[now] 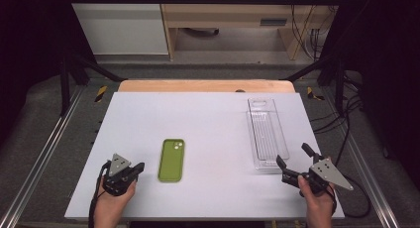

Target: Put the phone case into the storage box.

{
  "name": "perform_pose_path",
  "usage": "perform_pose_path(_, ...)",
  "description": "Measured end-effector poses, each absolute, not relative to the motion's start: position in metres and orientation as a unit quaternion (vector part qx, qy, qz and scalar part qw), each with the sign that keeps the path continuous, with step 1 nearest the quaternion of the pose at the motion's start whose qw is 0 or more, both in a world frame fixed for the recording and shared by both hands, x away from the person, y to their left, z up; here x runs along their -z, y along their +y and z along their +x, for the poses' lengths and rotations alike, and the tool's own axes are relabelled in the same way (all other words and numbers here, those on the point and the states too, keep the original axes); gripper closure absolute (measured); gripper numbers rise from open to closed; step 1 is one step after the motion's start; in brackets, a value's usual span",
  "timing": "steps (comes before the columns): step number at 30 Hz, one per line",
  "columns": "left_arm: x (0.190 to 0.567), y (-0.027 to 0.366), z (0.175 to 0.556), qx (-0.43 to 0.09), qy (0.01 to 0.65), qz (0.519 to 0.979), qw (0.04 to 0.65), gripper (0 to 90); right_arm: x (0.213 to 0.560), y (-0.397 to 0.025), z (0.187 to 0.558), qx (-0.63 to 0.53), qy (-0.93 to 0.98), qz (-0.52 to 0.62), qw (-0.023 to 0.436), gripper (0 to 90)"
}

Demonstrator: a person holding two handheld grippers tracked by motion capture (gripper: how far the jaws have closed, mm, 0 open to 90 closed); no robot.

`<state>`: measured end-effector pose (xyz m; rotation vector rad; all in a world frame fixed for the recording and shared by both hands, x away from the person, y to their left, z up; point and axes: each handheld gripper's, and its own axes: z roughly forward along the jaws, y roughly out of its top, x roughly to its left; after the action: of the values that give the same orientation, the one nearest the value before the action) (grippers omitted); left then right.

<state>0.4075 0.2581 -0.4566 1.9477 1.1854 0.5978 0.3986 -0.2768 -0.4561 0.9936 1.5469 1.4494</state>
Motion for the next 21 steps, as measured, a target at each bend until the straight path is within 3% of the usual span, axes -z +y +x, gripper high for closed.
perform_pose_path(6, 0.455, 0.241, 0.419, -0.231, 0.450, 0.792, 0.342, 90.0, 0.456, -0.281, 0.398, -0.573, 0.604, 0.395, 0.388, 4.9)
perform_pose_path(21, 0.466, 0.228, 0.430, -0.209, 0.459, 0.803, 0.318, 90.0, 0.456, -0.280, 0.398, -0.574, 0.605, 0.393, 0.387, 4.8)
